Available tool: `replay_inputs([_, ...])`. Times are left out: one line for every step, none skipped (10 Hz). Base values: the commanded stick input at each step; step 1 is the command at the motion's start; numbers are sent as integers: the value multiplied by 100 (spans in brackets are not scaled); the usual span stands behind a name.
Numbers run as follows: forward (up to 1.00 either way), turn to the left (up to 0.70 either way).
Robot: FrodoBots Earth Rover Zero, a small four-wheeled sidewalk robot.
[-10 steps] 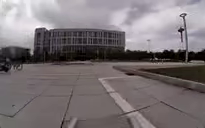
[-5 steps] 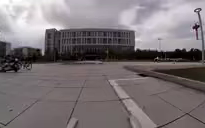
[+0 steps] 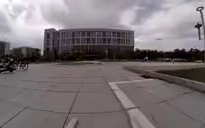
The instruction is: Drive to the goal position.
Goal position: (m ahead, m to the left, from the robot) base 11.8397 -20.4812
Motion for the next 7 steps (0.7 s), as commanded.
replay_inputs([70,1])
replay_inputs([70,1])
replay_inputs([70,1])
replay_inputs([70,-18])
replay_inputs([70,-32])
replay_inputs([70,-33])
replay_inputs([70,1])
